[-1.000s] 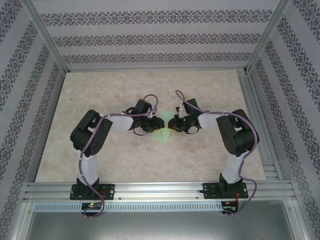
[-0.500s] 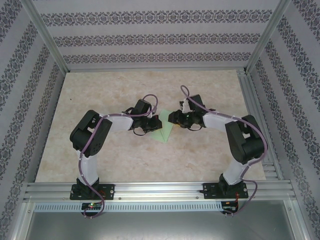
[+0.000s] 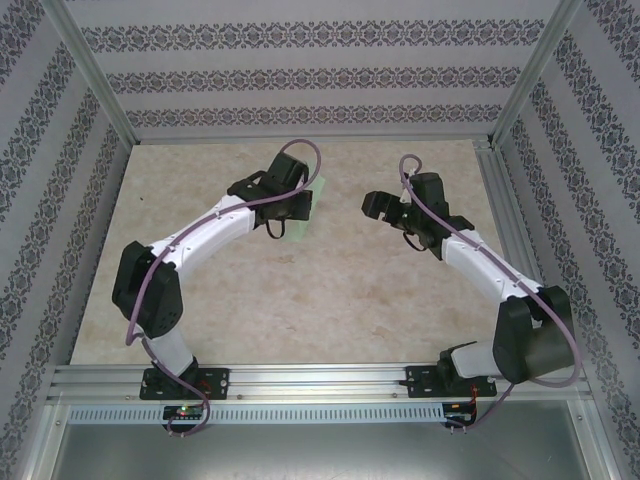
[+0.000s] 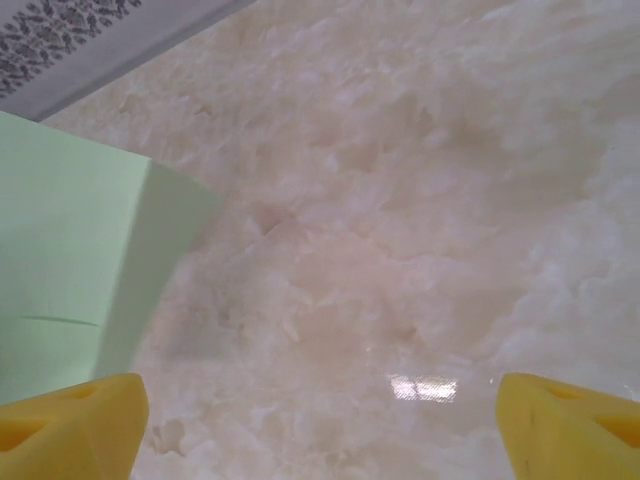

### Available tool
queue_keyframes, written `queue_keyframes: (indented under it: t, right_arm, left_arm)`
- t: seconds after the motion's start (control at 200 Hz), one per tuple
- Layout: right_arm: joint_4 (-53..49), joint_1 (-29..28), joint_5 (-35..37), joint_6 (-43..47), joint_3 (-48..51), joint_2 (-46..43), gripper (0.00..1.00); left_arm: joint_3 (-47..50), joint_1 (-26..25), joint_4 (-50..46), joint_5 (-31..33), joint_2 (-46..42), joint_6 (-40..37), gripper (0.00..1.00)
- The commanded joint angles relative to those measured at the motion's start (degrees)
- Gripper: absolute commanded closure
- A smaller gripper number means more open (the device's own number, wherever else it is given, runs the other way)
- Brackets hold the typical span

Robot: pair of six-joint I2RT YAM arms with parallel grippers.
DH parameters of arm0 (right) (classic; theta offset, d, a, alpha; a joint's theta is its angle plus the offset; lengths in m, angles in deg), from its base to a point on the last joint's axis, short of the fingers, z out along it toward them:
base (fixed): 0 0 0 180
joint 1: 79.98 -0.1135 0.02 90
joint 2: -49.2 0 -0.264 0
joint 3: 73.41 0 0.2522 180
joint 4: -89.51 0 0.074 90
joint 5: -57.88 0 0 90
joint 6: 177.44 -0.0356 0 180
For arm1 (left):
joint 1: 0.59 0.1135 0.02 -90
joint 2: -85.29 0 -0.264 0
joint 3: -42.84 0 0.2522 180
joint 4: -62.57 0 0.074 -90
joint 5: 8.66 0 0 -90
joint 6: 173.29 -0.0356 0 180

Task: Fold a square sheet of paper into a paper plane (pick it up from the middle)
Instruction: Turn over the paper at the center of the table.

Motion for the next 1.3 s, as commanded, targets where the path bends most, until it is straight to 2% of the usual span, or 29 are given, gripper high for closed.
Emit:
queue_keyframes:
  t: [0.0, 0.07, 0.15, 0.445, 0.569, 0.744, 0.954, 1.144, 1.294]
  right_arm:
    - [-0.6, 0.6, 4.9, 0.7, 1.8, -1.4, 0.08]
    - [-0.4, 0.7, 5.8, -0.3, 2.4, -1.7, 0.08]
    - [0.5, 0.8, 6.6, -1.1, 3.6, -2.2, 0.08]
    - [1.2, 2.8, 8.1, -5.3, 6.7, -5.0, 0.09]
    - [2.1, 4.5, 7.5, -7.3, 8.7, -6.6, 0.1]
    - [2.0, 6.1, 7.2, -8.8, 10.2, -7.5, 0.1]
    - [2.0, 6.4, 6.2, -9.1, 10.3, -7.0, 0.1]
    - [1.6, 6.3, 5.5, -9.1, 9.7, -6.6, 0.1]
    - [0.5, 6.3, 4.3, -8.1, 8.7, -6.6, 0.1]
  left_arm:
    - [-5.6, -2.3, -14.0, 21.4, 4.4, -7.0, 0.96]
    - [-9.2, -3.2, -16.7, 27.9, 7.5, -7.6, 0.96]
    - [-12.0, -4.1, -17.9, 31.3, 11.3, -7.6, 0.95]
    - [-16.8, -8.8, -16.9, 32.8, 25.0, -5.4, 0.95]
    - [-16.9, -9.8, -15.0, 30.3, 28.1, -4.2, 0.94]
    - [-16.9, -10.8, -12.6, 23.4, 30.6, -3.6, 0.9]
    - [-16.8, -11.1, -11.2, 18.1, 30.8, -3.3, 0.76]
    - [-16.7, -11.1, -10.7, 13.7, 30.0, -3.3, 0.68]
    - [-16.3, -11.0, -9.7, 6.4, 25.2, -2.5, 0.59]
